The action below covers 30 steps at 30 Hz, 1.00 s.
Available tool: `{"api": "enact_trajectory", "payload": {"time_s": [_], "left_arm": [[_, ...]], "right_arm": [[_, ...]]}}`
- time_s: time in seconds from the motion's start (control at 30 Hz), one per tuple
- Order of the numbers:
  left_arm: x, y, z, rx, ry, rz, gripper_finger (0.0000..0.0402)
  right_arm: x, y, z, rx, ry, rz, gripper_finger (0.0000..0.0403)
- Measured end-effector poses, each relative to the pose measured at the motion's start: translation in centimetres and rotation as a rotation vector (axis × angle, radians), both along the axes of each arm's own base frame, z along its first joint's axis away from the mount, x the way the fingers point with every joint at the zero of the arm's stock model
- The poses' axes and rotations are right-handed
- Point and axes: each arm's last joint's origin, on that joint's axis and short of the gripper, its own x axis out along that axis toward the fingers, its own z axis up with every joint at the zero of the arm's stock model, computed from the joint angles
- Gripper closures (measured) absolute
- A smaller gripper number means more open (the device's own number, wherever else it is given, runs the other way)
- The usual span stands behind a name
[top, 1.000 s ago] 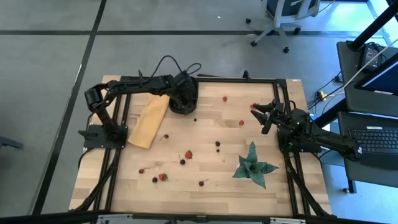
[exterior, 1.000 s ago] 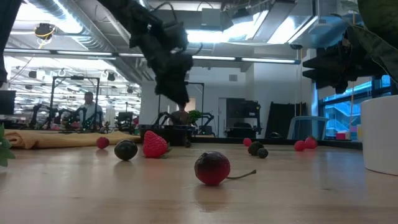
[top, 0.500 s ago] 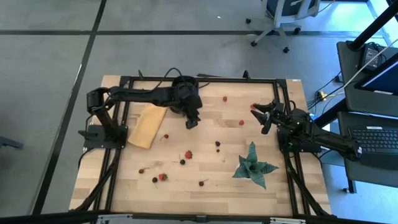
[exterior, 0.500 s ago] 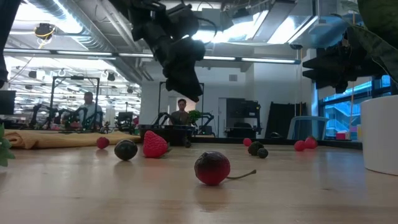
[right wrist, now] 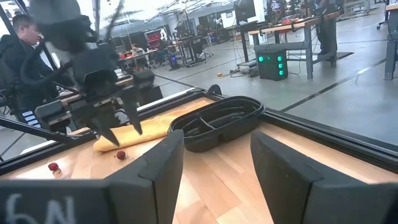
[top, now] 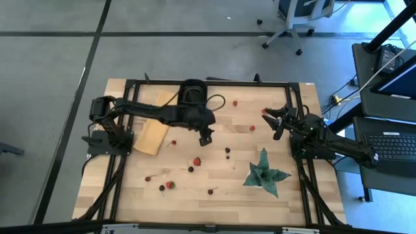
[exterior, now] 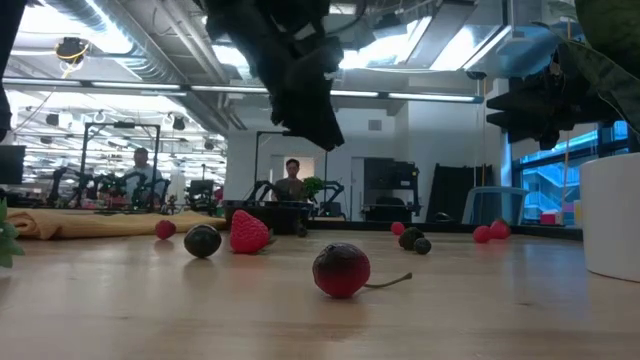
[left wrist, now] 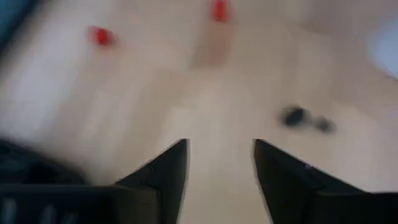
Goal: Pick and placing Produce into tupperware
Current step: Put the top blueberry into the black bin
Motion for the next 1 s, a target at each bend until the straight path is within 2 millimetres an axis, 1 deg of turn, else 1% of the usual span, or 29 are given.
{"api": "enact_trajectory", "payload": {"time_s": [0.1, 0.23, 0.37, 0.43, 0.57, 0.63, 0.7, 0.83, 1.0], "left_arm": [[0.3, -1.2, 0.3, 0.013, -0.060, 0.129, 0.0230], [0.3, -2.1, 0.4, -0.041, -0.140, 0.332, 0.0230], [0.1, -2.1, 0.4, -0.108, -0.207, 0.512, 0.0230], [0.0, -2.0, 0.3, -0.144, -0.230, 0.571, 0.0230], [-0.1, -2.2, -0.4, -0.180, -0.242, 0.683, 0.0230], [0.2, -2.4, -1.1, -0.194, -0.257, 0.727, 0.0230], [0.1, -2.7, -2.1, -0.191, -0.218, 0.755, 0.0230], [0.7, -3.2, -3.9, -0.191, -0.211, 0.810, 0.0230], [1.2, -3.2, -6.3, -0.219, -0.196, 0.892, 0.0230]], "right_arm": [[0.0, 0.0, 0.0, 0.000, 0.000, 0.000, 0.0215], [0.0, 0.0, 0.0, 0.001, -0.001, 0.000, 0.0215], [0.0, 0.0, 0.0, 0.001, -0.001, 0.000, 0.0215], [0.0, 0.0, 0.0, 0.001, -0.001, 0.000, 0.0215], [0.0, 0.0, 0.0, 0.002, -0.001, 0.000, 0.0215], [0.0, 0.0, 0.0, 0.002, -0.001, 0.001, 0.0215], [0.0, 0.0, 0.0, 0.002, -0.001, 0.000, 0.0215], [0.0, 0.0, 0.0, 0.001, -0.002, 0.000, 0.0215], [0.0, -0.1, 0.0, -0.001, -0.004, -0.023, 0.0215]]}}
